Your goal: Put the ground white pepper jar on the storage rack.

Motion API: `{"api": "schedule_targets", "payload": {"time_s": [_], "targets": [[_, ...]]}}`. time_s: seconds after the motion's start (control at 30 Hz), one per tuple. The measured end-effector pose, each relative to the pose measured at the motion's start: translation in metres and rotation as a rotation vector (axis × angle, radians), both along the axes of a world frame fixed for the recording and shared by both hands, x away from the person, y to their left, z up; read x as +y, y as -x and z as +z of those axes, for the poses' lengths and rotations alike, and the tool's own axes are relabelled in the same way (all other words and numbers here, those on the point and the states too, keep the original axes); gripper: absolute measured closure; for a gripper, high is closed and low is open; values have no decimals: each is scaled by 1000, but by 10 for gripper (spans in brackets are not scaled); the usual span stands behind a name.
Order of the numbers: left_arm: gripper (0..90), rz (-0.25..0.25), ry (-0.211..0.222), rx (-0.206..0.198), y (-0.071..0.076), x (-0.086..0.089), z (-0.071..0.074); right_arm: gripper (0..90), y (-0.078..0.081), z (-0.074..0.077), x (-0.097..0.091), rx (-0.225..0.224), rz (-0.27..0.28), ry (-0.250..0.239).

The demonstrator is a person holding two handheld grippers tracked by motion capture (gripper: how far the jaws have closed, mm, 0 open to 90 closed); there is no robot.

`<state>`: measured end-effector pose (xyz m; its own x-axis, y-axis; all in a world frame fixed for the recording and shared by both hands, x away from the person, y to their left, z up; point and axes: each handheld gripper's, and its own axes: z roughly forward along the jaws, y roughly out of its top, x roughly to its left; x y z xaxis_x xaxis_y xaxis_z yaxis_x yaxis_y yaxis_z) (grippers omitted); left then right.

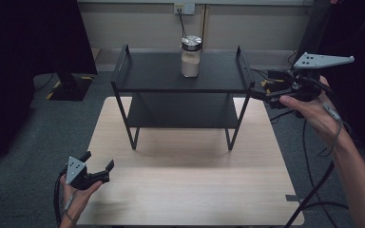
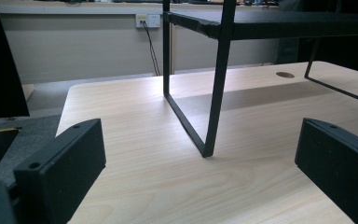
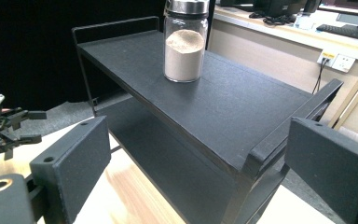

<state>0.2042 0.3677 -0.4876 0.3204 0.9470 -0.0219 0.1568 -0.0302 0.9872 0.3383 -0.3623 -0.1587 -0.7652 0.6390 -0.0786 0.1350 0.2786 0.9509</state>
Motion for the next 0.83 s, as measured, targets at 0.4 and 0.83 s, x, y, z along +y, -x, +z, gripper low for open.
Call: {"api": "schedule_targets", "payload": {"time_s": [0.4, 0.83], "targets": [[8, -6, -5, 1, -1, -1, 0, 74, -1, -2, 1, 0, -1, 1], [8, -12, -12, -2, -1, -2, 1, 76, -3, -4, 3, 0, 3, 4]]}}
